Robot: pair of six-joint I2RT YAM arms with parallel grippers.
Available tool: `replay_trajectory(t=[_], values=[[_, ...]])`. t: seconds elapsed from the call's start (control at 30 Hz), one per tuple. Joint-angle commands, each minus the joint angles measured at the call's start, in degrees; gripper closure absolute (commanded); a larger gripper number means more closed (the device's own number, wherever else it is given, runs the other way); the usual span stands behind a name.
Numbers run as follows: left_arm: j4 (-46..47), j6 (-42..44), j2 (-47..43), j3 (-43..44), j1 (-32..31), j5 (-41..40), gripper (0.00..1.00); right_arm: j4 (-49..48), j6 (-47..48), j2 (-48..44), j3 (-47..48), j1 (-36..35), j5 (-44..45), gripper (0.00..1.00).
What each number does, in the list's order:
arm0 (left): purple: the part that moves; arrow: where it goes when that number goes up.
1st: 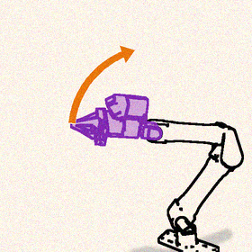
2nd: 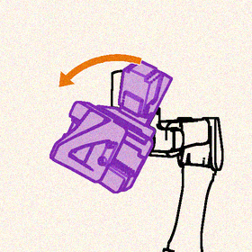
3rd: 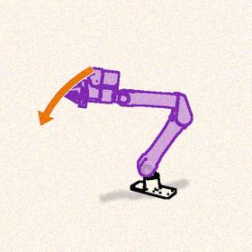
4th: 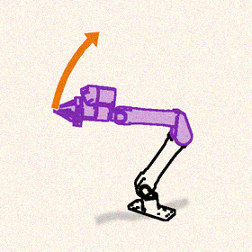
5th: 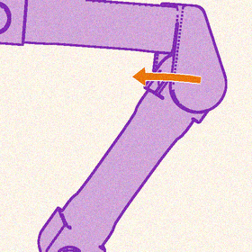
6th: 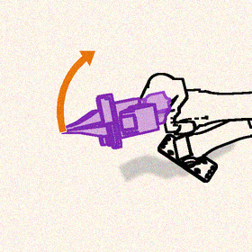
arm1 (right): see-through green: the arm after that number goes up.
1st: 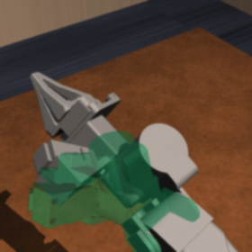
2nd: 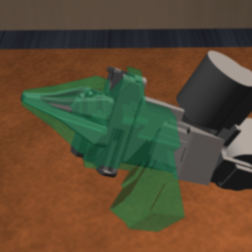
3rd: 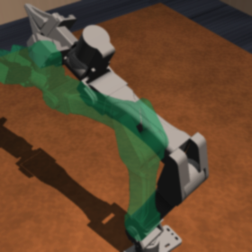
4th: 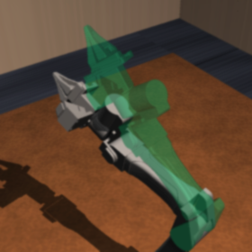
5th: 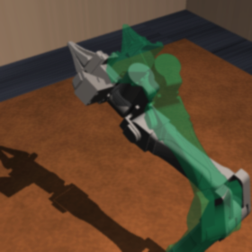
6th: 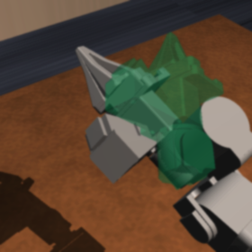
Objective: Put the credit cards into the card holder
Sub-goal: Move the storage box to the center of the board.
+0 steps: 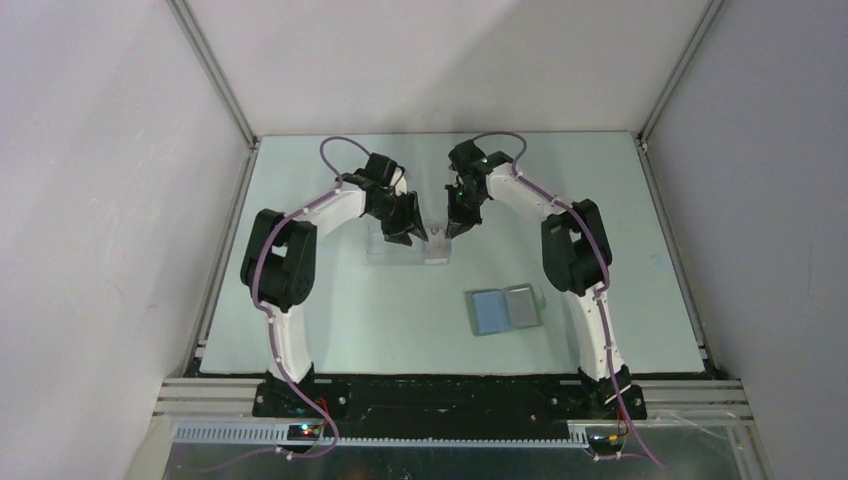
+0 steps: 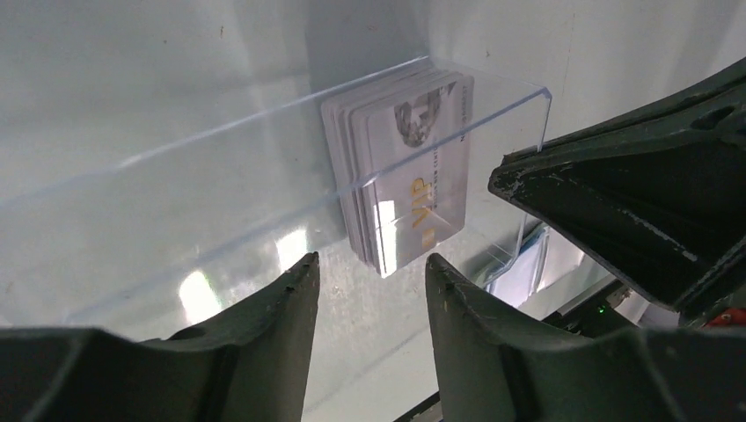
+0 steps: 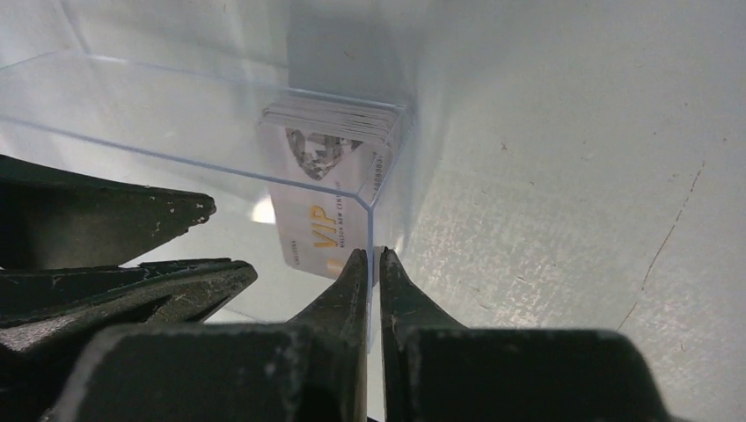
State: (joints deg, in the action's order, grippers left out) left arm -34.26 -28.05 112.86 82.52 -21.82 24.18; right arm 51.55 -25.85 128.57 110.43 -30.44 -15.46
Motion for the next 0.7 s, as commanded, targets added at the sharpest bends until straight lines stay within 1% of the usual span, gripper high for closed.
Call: replay_trajectory(t=[0.0, 0.07, 0.3, 0.5, 0.57, 0.6, 0.63, 0.67], values=[[-0.1, -0.2, -0.83, 0.29, -0.3, -0.78, 0.48, 1.97, 1.39, -2.69, -1.4, -1.84, 1.68, 0.98], [-0.09, -0.44, -2.11, -0.78, -0.39, -1.72, 0.49, 2.23, 1.47, -3.73, -2.33, -2.61, 2.24, 1.0], [-0.1, -2.16, -6.61, -5.5, -0.81, -3.05, 0.5, 2.07, 1.3, -7.88, -8.55, -6.53, 6.81, 1.0], [0.24, -2.75, -9.59, -9.25, -2.03, -3.24, 0.51, 1.55, 0.89, -11.76, -11.9, -9.07, 8.26, 0.95], [0.83, -3.38, -10.53, -10.1, -2.4, -2.99, 0.52, 1.33, 0.34, -12.88, -12.61, -9.24, 7.65, 0.79], [1.29, -3.89, -10.97, -10.36, -2.71, -2.65, 0.53, 1.12, -0.29, -13.33, -13.25, -9.18, 7.21, 0.75], [1.52, -4.13, -11.2, -10.82, -2.79, -2.43, 0.54, 0.47, -0.58, -14.27, -13.63, -9.0, 6.08, 0.68], [2.17, -4.76, -11.62, -11.12, -2.98, -1.91, 0.55, 0.17, -1.3, -14.73, -14.49, -8.79, 5.46, 0.65]])
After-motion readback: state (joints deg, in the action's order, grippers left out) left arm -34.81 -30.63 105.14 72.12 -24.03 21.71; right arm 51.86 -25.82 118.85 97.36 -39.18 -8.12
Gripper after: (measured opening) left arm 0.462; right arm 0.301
